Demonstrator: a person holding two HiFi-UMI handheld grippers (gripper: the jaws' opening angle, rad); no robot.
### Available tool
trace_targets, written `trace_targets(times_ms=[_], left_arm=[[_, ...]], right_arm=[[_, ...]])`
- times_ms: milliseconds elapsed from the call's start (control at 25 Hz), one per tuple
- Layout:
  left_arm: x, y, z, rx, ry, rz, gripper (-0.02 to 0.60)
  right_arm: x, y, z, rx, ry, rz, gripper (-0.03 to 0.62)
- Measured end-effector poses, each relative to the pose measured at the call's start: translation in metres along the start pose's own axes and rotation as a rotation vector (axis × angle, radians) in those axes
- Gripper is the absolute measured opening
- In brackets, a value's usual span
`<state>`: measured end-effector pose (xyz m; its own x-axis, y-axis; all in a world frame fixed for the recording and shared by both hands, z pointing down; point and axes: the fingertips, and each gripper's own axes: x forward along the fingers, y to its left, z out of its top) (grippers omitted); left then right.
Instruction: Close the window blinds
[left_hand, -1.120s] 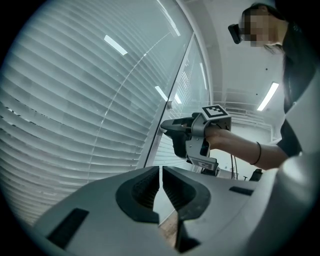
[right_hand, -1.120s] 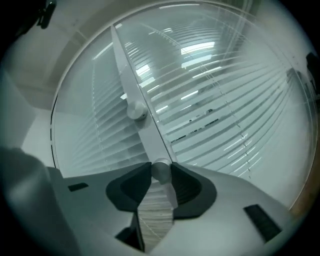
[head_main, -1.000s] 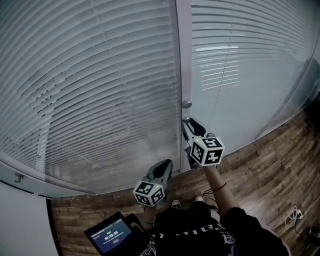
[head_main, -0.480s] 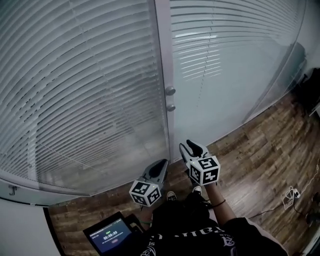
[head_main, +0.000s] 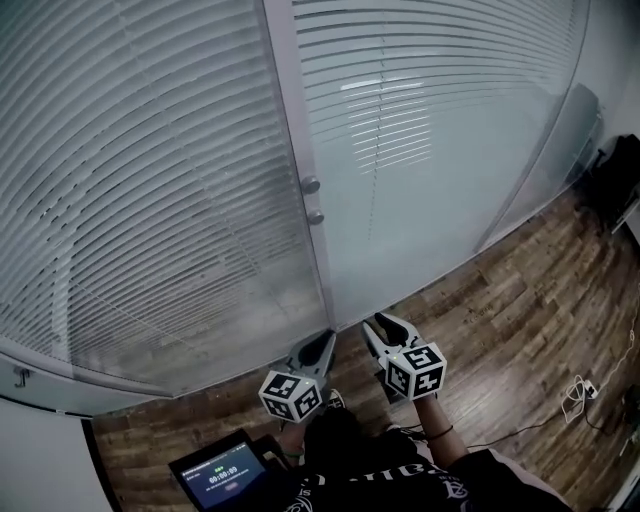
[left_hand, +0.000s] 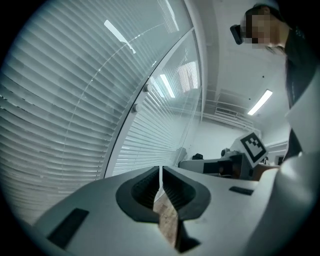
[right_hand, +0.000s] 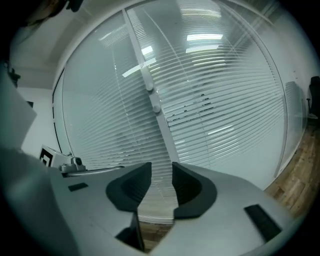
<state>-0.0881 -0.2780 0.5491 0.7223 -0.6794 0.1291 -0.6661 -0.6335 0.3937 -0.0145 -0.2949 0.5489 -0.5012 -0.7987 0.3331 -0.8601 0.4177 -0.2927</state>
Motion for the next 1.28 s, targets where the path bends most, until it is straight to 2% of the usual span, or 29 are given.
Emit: trace_targets(times_ms=[120,240,400,520,640,760,960,1120,1280], left_arm=[[-0.009,-0.038,-0.010,0.005,-0.036,0.038,0.006],[-0.027,-0.095,-0.031,0.010,-0.070,0.083,0.006],[-0.043,-0.182,-0.077,-0.001,-0.092,0.138,0.006],[-0.051,-0.233,-0.116,-0.004,-0.056,0.152,0.006],[-0.066,-0.267,-0.131,0.006,-0.014,0.163,0.006],[-0.084,-0.308,-0.145,0.023,-0.007,0.183,0.006],[-0.105,-0.343,-0.150,0.046,-0.021,0.191,0.006],[-0.115,-0.374,-0.153,0.057,-0.017,0.152,0.006],[-0.142,-0.395,-0.171,0.072,-0.017,0.127,0.006]], right_arm=[[-0.046,-0.003,-0.015,-0.027,0.002,0.034,0.137],[-0.112,-0.005,-0.041,-0.067,0.012,0.058,0.137],[-0.200,-0.024,-0.080,-0.056,0.027,0.092,0.137],[-0.241,-0.029,-0.107,-0.064,0.042,0.128,0.137],[-0.266,-0.021,-0.117,-0.073,0.056,0.153,0.137],[-0.308,-0.017,-0.132,-0.082,0.051,0.172,0.137],[-0.350,-0.007,-0.142,-0.078,0.041,0.183,0.135],[-0.376,-0.002,-0.143,-0.086,0.028,0.166,0.134],[-0.397,0.017,-0.161,-0.092,0.011,0.167,0.134]])
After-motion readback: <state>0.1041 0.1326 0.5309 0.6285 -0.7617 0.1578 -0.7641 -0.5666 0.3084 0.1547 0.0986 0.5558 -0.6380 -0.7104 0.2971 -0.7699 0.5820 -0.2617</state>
